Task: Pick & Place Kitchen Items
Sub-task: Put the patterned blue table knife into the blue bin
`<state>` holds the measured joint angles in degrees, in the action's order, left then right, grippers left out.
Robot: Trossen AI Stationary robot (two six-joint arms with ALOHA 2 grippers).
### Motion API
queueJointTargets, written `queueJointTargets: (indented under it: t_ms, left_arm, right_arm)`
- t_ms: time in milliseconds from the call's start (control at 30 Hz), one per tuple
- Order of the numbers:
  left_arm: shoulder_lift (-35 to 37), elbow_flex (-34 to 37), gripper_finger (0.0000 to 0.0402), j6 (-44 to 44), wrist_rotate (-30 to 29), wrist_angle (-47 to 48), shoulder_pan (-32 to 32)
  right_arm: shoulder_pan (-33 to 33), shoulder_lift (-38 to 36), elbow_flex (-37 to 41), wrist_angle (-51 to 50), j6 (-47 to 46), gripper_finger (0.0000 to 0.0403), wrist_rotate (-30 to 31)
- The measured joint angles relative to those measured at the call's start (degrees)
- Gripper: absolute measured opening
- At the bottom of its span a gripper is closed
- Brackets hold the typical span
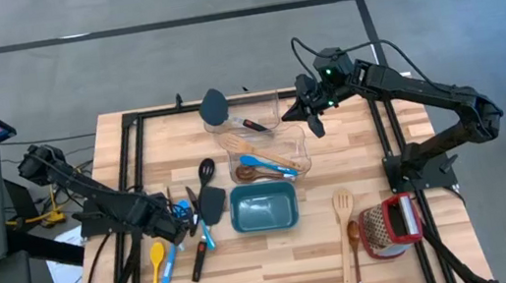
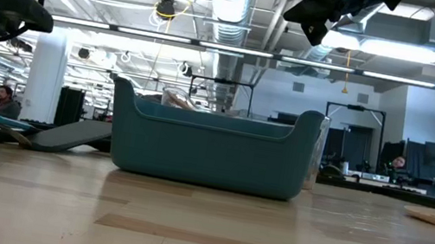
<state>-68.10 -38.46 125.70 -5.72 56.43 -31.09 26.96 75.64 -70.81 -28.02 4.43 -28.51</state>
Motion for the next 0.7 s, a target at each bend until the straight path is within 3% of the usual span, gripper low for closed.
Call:
queueJointTargets:
  t_ms: [267, 700]
  left_arm:
    - [0.0, 0.0, 0.012, 0.07, -0.01, -0.14, 0.0]
    - [-5.26, 0.0, 0.0118, 0.12, -0.2, -2.38, 0.0]
  right_arm:
    - [0.01, 0.0, 0.0, -0.04, 0.02, 0.0, 0.0]
    - [0.07, 0.0, 0.0, -0.3, 0.02, 0.0, 0.0]
